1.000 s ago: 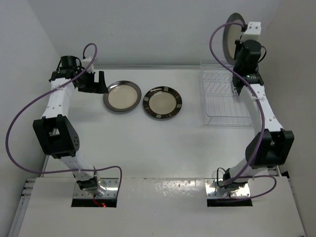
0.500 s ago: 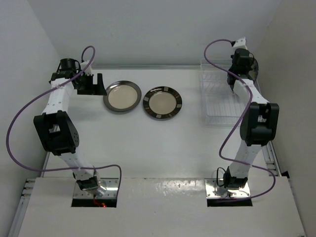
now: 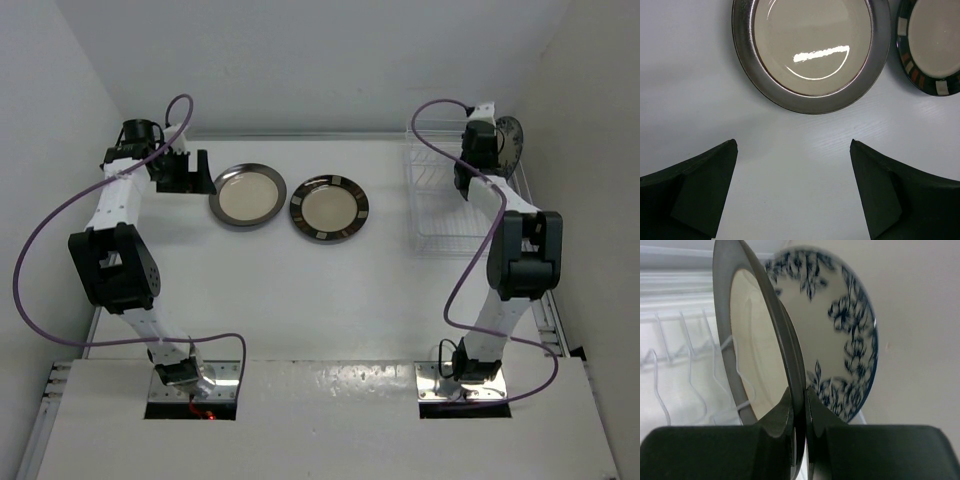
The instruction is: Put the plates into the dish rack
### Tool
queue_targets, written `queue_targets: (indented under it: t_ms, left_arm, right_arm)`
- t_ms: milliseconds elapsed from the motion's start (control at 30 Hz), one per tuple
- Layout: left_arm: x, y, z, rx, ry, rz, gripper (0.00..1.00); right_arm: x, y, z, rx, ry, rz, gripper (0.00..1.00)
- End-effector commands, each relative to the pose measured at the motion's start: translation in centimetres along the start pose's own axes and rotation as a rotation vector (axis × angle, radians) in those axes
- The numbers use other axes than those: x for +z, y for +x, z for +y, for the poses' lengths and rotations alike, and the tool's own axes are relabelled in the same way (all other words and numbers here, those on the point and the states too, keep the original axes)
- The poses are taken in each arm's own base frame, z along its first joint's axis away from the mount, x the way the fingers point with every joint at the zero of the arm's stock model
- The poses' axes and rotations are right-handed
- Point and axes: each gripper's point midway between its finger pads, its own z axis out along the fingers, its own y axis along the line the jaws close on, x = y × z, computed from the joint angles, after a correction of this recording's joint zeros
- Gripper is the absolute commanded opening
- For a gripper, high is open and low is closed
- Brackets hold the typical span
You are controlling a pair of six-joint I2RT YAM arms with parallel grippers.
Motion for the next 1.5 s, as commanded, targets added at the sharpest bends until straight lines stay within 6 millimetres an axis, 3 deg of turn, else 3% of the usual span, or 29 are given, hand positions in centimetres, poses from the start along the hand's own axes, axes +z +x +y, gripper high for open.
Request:
queue_targets:
  t_ms: [0, 133, 200, 300, 400, 533, 633, 833, 867, 933, 1133, 1233, 1467]
  left_arm:
    - [0.0, -0.1, 0.4, -0.01, -0.008, -0.011, 1.0]
    - [1.2, 1.4, 0.2, -0.025, 0.007, 0.034, 1.0]
    - [1.7, 1.8, -0.9, -0.02, 0.024, 0.052, 1.0]
    - [3.2, 3.5, -1.6, -0.037, 0.039, 0.107, 1.0]
    - [5.0, 4.8, -1.0, -0.106, 0.032, 0.145, 1.0]
    - [6.8, 5.6, 1.1, -0.146, -0.049, 0.191, 1.0]
    - [8.7, 5.6, 1.3, -0.182, -0.046, 0.21, 0.97]
    - [11.8, 6.8, 2.3, -0.254, -0.049, 0.242, 0.9]
    - [12.2, 6.9, 2.2, -0.268, -0.041, 0.243, 0.88]
    - [13.1, 6.7, 2.2, -0.28, -0.022, 0.237, 0.87]
    - [14.8, 5.8, 1.9, -0.307, 0.036, 0.206, 0.79]
    - [15.5, 5.0, 1.9, -0.318, 0.053, 0.182, 0.69]
    - [16.9, 5.7, 1.3, -0.351, 0.117, 0.206, 0.25]
  right_arm:
    - [-1.9, -5.0, -3.7, 0.229, 0.092, -0.154, 0.0]
    - [-1.6, -3.8, -3.6, 0.267, 0.08, -0.122, 0.0]
    - [-1.3, -3.2, -3.9, 0.276, 0.084, -0.097, 0.04]
    - [-1.2, -3.1, -4.1, 0.269, 0.067, -0.088, 0.32]
    - [-1.8, -4.1, -4.1, 0.244, 0.027, -0.101, 0.58]
    - [-3.0, -5.3, -5.2, 0.265, 0.033, -0.1, 0.7]
    - [-4.2, -5.9, -6.0, 0.273, 0.031, -0.106, 0.78]
    - [-7.7, -7.9, -7.4, 0.311, 0.015, -0.159, 0.83]
    - [-8.1, -7.3, -6.8, 0.303, 0.003, -0.153, 0.84]
    - [-9.7, -8.6, -7.3, 0.28, -0.018, -0.2, 0.84]
    - [-11.7, -8.4, -8.1, 0.299, -0.031, -0.22, 0.85]
    - [-12.0, -8.0, -8.3, 0.294, -0.034, -0.21, 0.85]
    - [-13.1, -6.9, -8.5, 0.304, -0.029, -0.204, 0.85]
